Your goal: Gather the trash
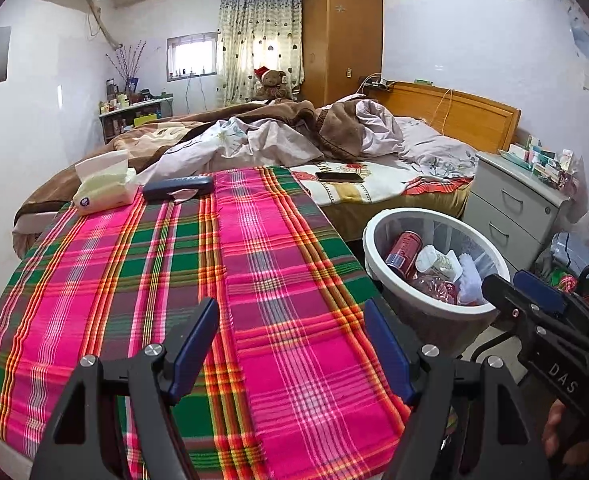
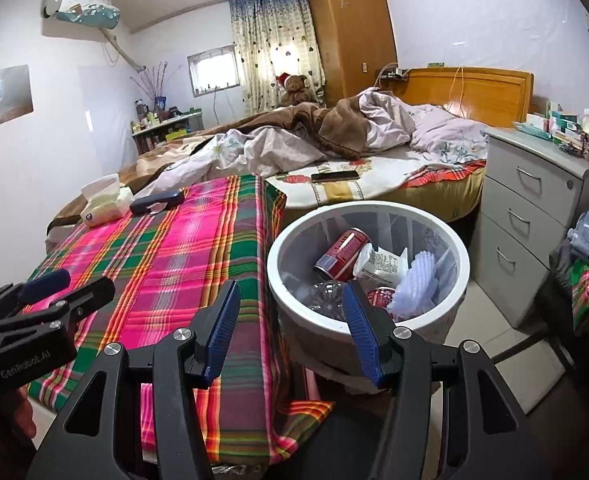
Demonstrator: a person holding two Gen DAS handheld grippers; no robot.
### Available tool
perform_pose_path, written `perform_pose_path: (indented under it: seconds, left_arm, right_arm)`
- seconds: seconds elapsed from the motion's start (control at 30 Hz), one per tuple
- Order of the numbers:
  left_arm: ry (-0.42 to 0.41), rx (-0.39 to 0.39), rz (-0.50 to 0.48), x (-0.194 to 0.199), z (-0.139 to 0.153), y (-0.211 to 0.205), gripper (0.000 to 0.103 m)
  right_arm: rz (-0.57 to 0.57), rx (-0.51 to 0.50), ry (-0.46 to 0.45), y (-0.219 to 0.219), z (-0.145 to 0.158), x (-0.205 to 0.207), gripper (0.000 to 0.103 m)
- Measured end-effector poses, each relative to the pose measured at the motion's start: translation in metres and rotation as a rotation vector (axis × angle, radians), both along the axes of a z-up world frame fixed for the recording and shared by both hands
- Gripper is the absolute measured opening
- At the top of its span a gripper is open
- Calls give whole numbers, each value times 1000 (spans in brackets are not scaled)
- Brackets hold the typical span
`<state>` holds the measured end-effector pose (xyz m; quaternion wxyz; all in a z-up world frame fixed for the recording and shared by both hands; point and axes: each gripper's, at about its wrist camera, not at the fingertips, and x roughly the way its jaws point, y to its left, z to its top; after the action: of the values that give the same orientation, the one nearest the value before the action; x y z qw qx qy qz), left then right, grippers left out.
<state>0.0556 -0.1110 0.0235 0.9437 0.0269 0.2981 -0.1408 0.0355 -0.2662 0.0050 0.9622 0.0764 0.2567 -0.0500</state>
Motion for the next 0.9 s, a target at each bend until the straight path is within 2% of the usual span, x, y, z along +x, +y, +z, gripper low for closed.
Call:
perform_pose_path:
  seconds: [0.27, 0.9]
  left_arm:
    - [-15, 10, 35, -7, -3, 7, 76]
    - [-8, 5, 42, -14, -4, 14, 76]
  right_arm:
    - [29, 0, 0, 12, 0, -5, 55]
    - [31, 6, 1, 20, 1, -7, 55]
